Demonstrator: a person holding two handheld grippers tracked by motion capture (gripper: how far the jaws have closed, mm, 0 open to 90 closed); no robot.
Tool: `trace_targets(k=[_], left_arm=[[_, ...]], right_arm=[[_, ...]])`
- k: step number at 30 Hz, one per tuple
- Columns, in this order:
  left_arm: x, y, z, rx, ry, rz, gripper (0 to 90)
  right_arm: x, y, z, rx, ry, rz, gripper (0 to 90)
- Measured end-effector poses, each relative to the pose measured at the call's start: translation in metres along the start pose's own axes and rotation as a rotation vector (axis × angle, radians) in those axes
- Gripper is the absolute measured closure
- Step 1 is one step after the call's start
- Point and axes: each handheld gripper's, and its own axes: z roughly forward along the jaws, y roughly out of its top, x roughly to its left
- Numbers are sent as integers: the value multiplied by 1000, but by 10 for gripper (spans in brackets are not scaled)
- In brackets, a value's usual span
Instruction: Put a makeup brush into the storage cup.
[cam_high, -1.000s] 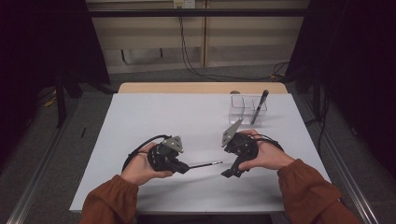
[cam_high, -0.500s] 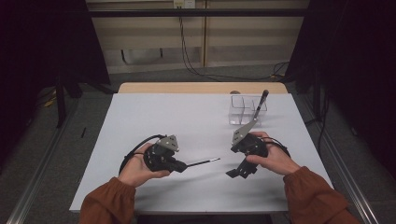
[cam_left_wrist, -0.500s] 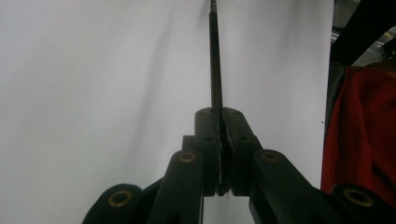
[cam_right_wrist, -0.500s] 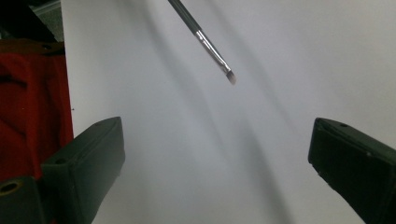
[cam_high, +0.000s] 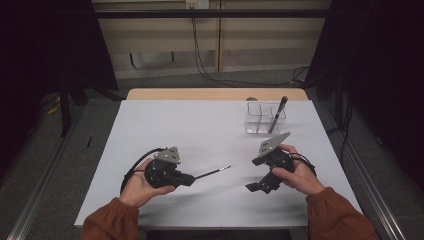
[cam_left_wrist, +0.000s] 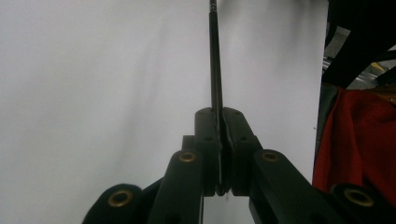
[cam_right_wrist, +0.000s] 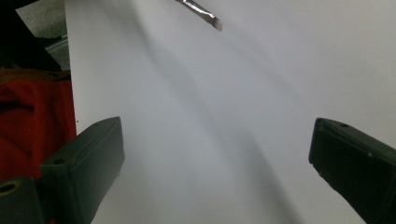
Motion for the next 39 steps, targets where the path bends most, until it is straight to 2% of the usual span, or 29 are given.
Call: trace_targets(k=[2, 5, 10, 14, 19, 25, 27, 32, 35, 37, 39], left_arm=[[0, -2, 0, -15, -2, -3, 857], [-2, -3, -1, -29, 0, -10, 857], [-2, -6, -4, -54, -3, -24, 857], [-3, -7, -5, -89, -9, -32, 857], [-3, -9, -8, -131, -9, -39, 857], [-5, -11, -6, -171, -8, -35, 857], [-6, -10, -5, -168, -10, -30, 857], [-6, -10, -6, -198, -6, -23, 857], [-7, -10, -6, -219, 24, -9, 857], [-7, -10, -5, -240, 21, -4, 857], [-7, -10, -5, -255, 26, -4, 857]], right_arm=[[1, -2, 1, -15, -2, 8, 31], [2, -5, 1, -37, 21, 29, 31], [9, -8, 0, -70, 80, 39, 37], [10, -12, -2, -122, 24, 34, 27], [8, -15, -4, -182, -11, 43, 22], [12, -14, -2, -219, -44, 20, 18], [14, -13, 1, -230, -63, 11, 25], [16, -14, 4, -273, -59, 12, 25], [18, -14, 6, -296, -68, 15, 19], [19, -15, 8, -349, -74, 3, 18], [20, -14, 10, -366, -63, 3, 16]])
